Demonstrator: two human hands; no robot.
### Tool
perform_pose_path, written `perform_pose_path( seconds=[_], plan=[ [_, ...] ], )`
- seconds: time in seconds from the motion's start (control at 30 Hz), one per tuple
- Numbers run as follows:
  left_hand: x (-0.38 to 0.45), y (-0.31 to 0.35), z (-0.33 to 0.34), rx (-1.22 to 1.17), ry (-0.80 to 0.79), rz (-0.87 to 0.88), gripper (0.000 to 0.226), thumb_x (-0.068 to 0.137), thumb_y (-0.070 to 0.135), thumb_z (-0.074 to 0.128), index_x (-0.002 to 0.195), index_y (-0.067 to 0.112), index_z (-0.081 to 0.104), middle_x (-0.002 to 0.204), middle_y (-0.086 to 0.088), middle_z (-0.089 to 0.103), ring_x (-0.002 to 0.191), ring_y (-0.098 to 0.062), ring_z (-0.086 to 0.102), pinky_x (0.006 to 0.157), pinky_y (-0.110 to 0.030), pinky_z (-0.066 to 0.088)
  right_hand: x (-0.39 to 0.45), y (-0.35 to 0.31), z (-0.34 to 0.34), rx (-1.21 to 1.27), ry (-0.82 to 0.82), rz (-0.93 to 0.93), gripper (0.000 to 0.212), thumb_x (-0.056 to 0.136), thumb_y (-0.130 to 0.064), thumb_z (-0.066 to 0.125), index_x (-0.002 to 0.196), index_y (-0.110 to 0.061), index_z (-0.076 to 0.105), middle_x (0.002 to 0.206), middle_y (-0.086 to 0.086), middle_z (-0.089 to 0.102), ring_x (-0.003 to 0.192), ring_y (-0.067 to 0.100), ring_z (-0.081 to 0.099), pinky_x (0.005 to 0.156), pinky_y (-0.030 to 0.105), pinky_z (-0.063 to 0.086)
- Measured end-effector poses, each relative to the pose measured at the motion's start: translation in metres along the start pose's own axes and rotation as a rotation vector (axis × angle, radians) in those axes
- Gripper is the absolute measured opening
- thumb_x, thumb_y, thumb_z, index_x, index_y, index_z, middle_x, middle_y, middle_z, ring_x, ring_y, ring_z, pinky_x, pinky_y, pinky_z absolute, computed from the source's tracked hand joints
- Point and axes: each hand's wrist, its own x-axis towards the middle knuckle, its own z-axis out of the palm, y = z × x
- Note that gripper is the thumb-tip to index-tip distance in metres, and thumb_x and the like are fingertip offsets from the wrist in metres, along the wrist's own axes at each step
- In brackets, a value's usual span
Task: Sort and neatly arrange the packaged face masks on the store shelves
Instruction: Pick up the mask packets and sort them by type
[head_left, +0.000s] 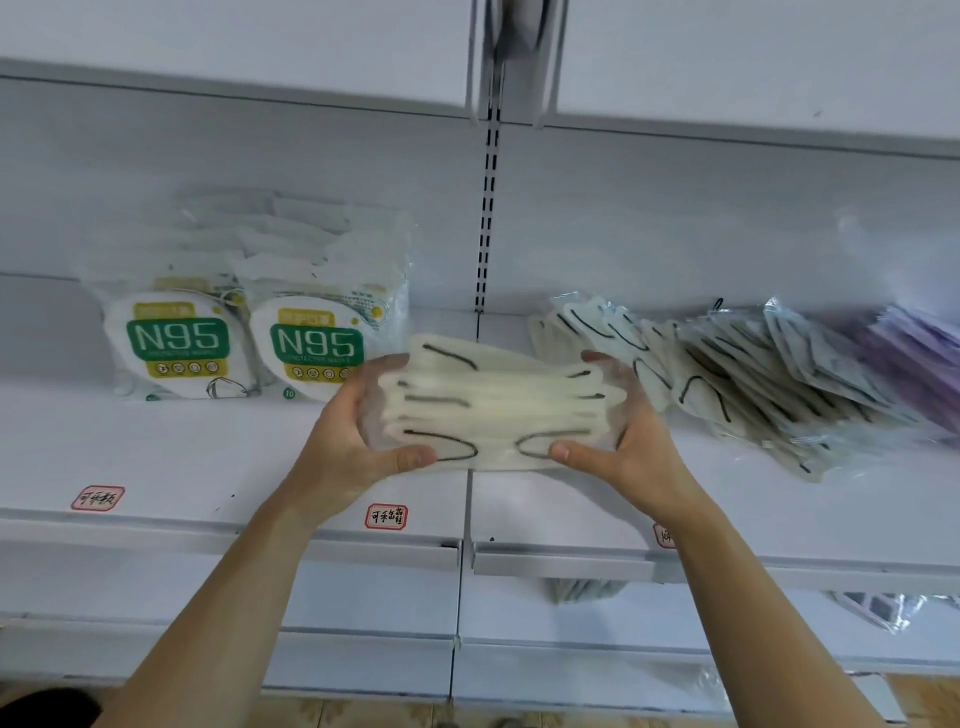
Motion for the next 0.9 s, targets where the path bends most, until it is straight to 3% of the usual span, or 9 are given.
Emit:
perform_pose_path(
  seconds=[0.13, 0.23, 0.33, 0.47, 0.57, 0.63, 0.73, 0.83, 0.9],
  plan=[
    [0.000, -0.011, -0.003, 0.055, -0.006, -0.026, 0.081, 0.065, 0.004, 0.091, 0.133, 0.028, 0.053, 0.132, 0.009, 0.060, 0.117, 0.009, 0.057, 0.091, -0.005, 0.043, 0.001, 0.011, 0.012, 0.105, 0.045, 0.016, 0.090, 0.063, -0.025, 0.097, 0.134, -0.051, 0.047, 0.138, -0.014, 0.056, 0.130, -0.009, 0.050, 0.104, 0.017, 0.044],
    [0.003, -0.007, 0.000, 0.082, 0.082, -0.003, 0.073, 0.069, 0.001, 0.090, 0.124, 0.032, 0.054, 0.127, 0.017, 0.057, 0.110, 0.024, 0.051, 0.087, 0.002, 0.038, 0.007, 0.014, 0.017, 0.130, 0.091, -0.043, 0.084, 0.064, -0.027, 0.095, 0.134, -0.043, 0.051, 0.136, -0.003, 0.060, 0.129, 0.022, 0.058, 0.108, 0.048, 0.049],
    [0.006, -0.006, -0.002, 0.073, 0.090, 0.005, 0.080, 0.063, 0.009, 0.097, 0.121, 0.040, 0.053, 0.126, 0.019, 0.057, 0.114, 0.022, 0.050, 0.091, 0.000, 0.039, 0.013, 0.012, 0.011, 0.134, 0.095, -0.059, 0.083, 0.069, -0.015, 0.095, 0.135, -0.034, 0.050, 0.131, 0.001, 0.062, 0.120, 0.024, 0.064, 0.104, 0.052, 0.052],
    [0.005, -0.017, -0.009, 0.009, -0.027, -0.054, 0.097, 0.053, 0.028, 0.098, 0.136, 0.041, 0.050, 0.135, 0.013, 0.060, 0.130, -0.011, 0.057, 0.107, -0.031, 0.050, 0.011, 0.018, 0.007, 0.149, 0.021, -0.018, 0.090, 0.065, -0.007, 0.096, 0.139, -0.025, 0.048, 0.129, 0.002, 0.064, 0.116, 0.019, 0.067, 0.103, 0.047, 0.054],
    [0.007, -0.024, -0.005, 0.063, -0.036, -0.037, 0.110, 0.054, 0.031, 0.099, 0.144, 0.050, 0.039, 0.152, 0.012, 0.045, 0.141, -0.011, 0.046, 0.115, -0.036, 0.042, 0.009, 0.018, 0.018, 0.186, 0.048, -0.008, 0.085, 0.063, -0.017, 0.095, 0.136, -0.021, 0.050, 0.127, 0.001, 0.067, 0.116, 0.021, 0.068, 0.101, 0.052, 0.054],
    [0.008, -0.025, -0.001, -0.001, -0.032, -0.089, 0.100, 0.052, 0.029, 0.100, 0.136, 0.038, 0.047, 0.139, 0.002, 0.059, 0.126, -0.016, 0.061, 0.106, -0.040, 0.052, 0.009, 0.018, 0.025, 0.174, 0.087, -0.042, 0.081, 0.067, -0.025, 0.092, 0.136, -0.026, 0.049, 0.128, 0.000, 0.066, 0.117, 0.023, 0.067, 0.099, 0.056, 0.054],
    [0.007, -0.022, 0.001, -0.094, -0.046, -0.116, 0.073, 0.063, -0.001, 0.094, 0.122, 0.006, 0.051, 0.114, -0.006, 0.075, 0.106, -0.027, 0.073, 0.083, -0.035, 0.062, 0.011, 0.015, 0.028, 0.190, 0.128, -0.093, 0.088, 0.072, -0.024, 0.091, 0.144, -0.034, 0.041, 0.142, -0.001, 0.055, 0.128, 0.030, 0.058, 0.104, 0.060, 0.049],
    [0.008, -0.016, 0.003, -0.100, 0.012, -0.035, 0.062, 0.064, -0.011, 0.085, 0.115, -0.004, 0.049, 0.108, 0.001, 0.074, 0.104, -0.013, 0.072, 0.079, -0.022, 0.059, 0.014, 0.010, 0.027, 0.084, 0.137, -0.173, 0.084, 0.076, -0.015, 0.090, 0.141, -0.036, 0.042, 0.147, -0.016, 0.049, 0.138, 0.011, 0.048, 0.118, 0.033, 0.037],
    [0.010, -0.018, 0.001, -0.146, 0.027, -0.017, 0.069, 0.065, -0.014, 0.085, 0.123, 0.006, 0.053, 0.120, -0.001, 0.066, 0.113, -0.015, 0.068, 0.085, -0.025, 0.060, 0.017, 0.009, 0.024, 0.061, 0.148, -0.176, 0.077, 0.074, -0.010, 0.091, 0.133, -0.032, 0.047, 0.134, -0.028, 0.053, 0.129, -0.001, 0.050, 0.107, 0.013, 0.036]
  ],
)
